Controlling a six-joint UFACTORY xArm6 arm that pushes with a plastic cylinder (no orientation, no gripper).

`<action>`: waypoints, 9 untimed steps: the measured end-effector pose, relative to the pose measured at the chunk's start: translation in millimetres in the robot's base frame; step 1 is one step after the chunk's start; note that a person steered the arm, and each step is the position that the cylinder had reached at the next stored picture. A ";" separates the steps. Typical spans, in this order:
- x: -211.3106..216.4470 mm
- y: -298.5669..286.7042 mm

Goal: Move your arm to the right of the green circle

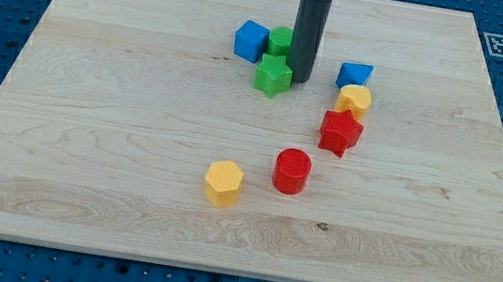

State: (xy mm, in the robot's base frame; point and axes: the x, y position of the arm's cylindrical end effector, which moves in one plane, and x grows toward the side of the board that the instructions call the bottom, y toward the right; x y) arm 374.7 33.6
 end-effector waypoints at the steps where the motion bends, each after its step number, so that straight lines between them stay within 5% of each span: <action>1: 0.0 -0.2; 4: -4.2 60.2; 9: -21.4 60.2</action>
State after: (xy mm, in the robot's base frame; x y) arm 353.2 93.8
